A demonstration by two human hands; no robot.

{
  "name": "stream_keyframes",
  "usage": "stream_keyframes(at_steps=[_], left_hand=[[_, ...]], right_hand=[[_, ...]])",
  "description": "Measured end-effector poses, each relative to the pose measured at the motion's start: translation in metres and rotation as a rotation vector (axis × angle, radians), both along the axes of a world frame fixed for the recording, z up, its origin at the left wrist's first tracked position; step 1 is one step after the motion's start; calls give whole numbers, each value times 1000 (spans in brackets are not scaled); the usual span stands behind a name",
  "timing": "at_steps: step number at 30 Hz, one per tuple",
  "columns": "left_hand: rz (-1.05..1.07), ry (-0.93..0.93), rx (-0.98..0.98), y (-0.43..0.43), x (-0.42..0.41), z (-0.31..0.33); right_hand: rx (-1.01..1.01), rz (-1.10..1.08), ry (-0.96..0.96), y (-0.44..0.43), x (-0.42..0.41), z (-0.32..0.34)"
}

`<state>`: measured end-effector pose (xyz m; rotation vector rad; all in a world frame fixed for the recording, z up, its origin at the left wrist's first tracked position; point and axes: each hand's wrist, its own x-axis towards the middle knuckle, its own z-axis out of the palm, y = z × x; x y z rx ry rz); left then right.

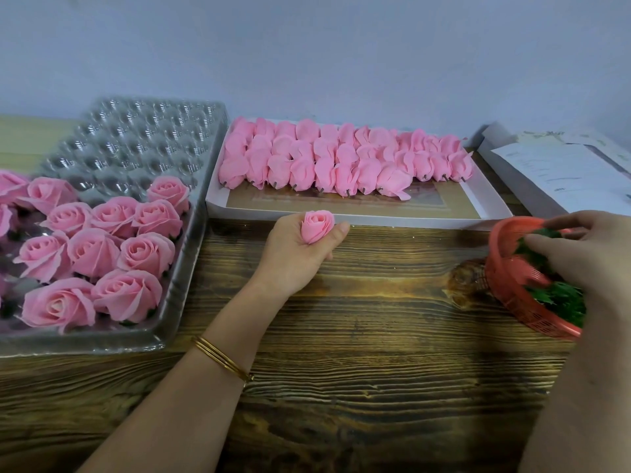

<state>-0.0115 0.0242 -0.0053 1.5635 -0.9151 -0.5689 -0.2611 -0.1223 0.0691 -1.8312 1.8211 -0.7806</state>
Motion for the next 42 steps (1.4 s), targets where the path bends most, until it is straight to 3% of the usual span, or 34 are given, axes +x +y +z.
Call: stream_keyframes(at_steps=[20,30,42], left_hand=[[-13,-6,36,1,-1,1],[-18,-5,5,0,-1,-1],[-9,-14,7,0,0,-1]], right_hand=[[8,11,-65,-7,-4,-5],[105,-15,-44,-15,-9,-9],[-76,4,-23,-12,-13,-13]])
